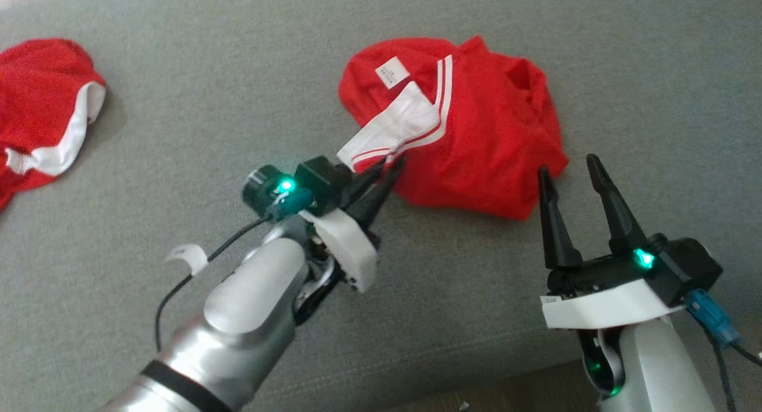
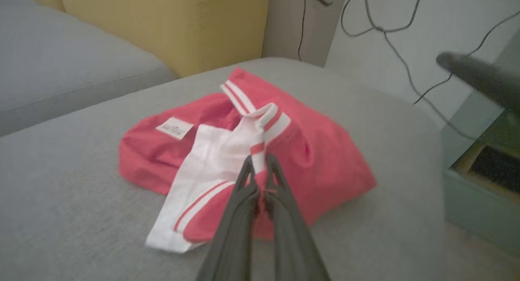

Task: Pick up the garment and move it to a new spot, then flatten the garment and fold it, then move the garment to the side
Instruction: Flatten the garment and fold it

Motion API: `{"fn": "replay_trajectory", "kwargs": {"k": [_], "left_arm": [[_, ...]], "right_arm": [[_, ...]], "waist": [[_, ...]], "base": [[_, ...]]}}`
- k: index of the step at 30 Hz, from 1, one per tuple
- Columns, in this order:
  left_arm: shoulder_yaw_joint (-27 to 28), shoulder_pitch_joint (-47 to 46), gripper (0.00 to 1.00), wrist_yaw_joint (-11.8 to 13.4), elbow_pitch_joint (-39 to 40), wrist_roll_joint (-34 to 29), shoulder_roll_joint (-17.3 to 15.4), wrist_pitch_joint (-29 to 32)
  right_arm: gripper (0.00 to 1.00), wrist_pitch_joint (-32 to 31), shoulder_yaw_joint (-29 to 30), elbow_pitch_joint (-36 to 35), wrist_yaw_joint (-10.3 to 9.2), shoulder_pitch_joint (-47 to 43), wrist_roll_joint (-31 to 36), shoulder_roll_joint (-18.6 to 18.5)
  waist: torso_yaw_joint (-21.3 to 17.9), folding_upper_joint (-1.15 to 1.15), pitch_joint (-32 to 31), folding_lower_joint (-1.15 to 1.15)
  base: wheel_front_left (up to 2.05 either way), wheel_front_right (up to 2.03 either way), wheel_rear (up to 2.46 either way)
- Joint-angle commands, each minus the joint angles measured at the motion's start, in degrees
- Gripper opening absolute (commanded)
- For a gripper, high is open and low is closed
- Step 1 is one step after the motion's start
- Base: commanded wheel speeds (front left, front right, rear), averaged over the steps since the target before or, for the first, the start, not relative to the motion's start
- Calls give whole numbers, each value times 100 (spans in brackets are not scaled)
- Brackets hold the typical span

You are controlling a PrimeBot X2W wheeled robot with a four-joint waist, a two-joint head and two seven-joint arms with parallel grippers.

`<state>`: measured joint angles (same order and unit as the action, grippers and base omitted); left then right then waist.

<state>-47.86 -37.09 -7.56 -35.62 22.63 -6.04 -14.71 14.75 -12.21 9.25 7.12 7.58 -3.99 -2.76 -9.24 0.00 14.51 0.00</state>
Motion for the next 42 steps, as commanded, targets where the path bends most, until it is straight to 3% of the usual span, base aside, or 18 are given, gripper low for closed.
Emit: {"fn": "replay_trajectory", "kwargs": {"k": [1, 6, 9, 12, 16, 22, 27, 31, 38, 42], "left_arm": [[59, -307, 0, 8, 313, 375, -7, -29], [-375, -906, 0, 8, 972, 2363, 123, 573], [15, -1558, 0, 15, 1269, 3299, 168, 1016], [686, -2364, 0, 362, 1284, 3672, 238, 983], [1168, -3461, 0, 735, 1301, 3874, 295, 799], [1836, -4303, 0, 1253, 1072, 4104, 312, 204], [2348, -3811, 0, 1469, 858, 4267, 62, 67], [2559, -2454, 0, 1559, 819, 4338, -589, 45], [3281, -733, 0, 1494, 793, 4167, -1271, -23], [4085, 94, 0, 1335, 945, 3670, -1166, -27]], "right_arm": [[100, 25, -169, -175, 36, 116, -102, -11], [100, 25, -257, -159, 36, 83, -301, -11], [100, 25, -340, -208, 36, 106, -480, -11], [100, 25, -458, -311, 36, 175, -667, -11], [100, 25, -486, -415, 36, 201, -830, -11], [100, 25, -307, -406, 36, 104, -839, -11], [100, 25, -262, -407, 36, 69, -690, -11], [100, 25, -176, -386, 36, 58, -577, -11], [100, 25, -215, -353, 36, 104, -501, -11], [100, 25, -225, -324, 36, 94, -452, -11]], "waist": [[-95, 0, -122, 0], [-365, 0, -294, 0], [-567, 0, -301, 0], [-805, 0, -200, 0], [-979, 0, -126, 0], [-808, 0, -221, 0], [-409, 0, -373, 0], [-35, 0, -430, 0], [225, 0, -328, 0], [342, 0, -283, 0]], "base": [[0, 0, 0], [0, 0, 0], [0, 0, 0], [0, 0, 0], [0, 0, 0], [0, 0, 0], [0, 0, 0], [0, 0, 0], [0, 0, 0], [0, 0, 0]]}}
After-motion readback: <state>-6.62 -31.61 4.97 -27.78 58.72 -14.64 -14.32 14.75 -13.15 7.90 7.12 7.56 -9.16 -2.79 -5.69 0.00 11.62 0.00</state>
